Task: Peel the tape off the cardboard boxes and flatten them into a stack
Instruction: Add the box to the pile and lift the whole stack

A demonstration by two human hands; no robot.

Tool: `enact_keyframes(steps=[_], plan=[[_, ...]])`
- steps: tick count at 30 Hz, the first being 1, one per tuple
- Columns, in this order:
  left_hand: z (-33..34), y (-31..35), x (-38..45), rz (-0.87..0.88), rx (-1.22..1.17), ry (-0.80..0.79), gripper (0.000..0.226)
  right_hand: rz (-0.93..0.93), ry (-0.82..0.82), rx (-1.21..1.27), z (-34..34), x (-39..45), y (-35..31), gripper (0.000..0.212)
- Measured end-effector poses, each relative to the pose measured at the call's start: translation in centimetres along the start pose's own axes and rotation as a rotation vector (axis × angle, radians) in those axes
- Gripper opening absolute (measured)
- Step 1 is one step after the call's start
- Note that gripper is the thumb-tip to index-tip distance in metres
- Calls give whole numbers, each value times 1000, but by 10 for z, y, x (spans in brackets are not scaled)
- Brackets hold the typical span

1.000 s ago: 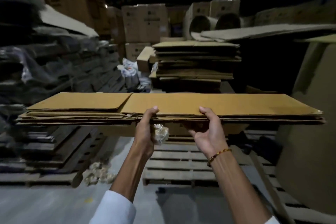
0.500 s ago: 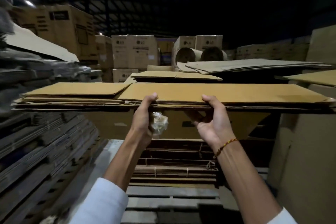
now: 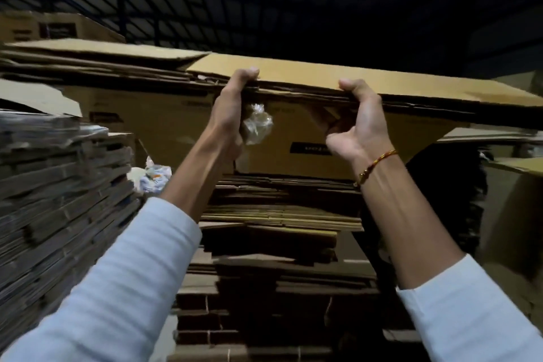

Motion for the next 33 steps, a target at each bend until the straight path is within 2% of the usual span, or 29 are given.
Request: enact_keyframes(steps=[4,9,15,20,25,29,30,33], plan=[[1,-6,84,92,7,-53,23,-50,-46,4,5,82,14,9],[1,-47,185,96,-2,-102,29,-71,-83,30,-12,185,39,11],[-6,-116,345,117,21,-66,36,-53,-100,3,-43,347,76,16],[-10,-165,476,80,9,-16,25,-7,-106,10,-64,495,111,14],[-28,-262,541,-164,-73,2,29,113,-29,26,-125,583,182,21],[-49,-340,538,-439,-157,112,52,234,120,52,-182,589,241,11],[-51,-357,530,-512,-170,106,53,266,153,56,-194,584,254,5],[-57,-399,496,-722,-287,60,38,366,274,26,-231,559,283,4]])
Point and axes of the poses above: each hand's wrist, its own x-axis towards the middle knuckle, its own z-axis out of the palm, y = z × x, the point moved 8 cm from there along x, towards the middle knuckle
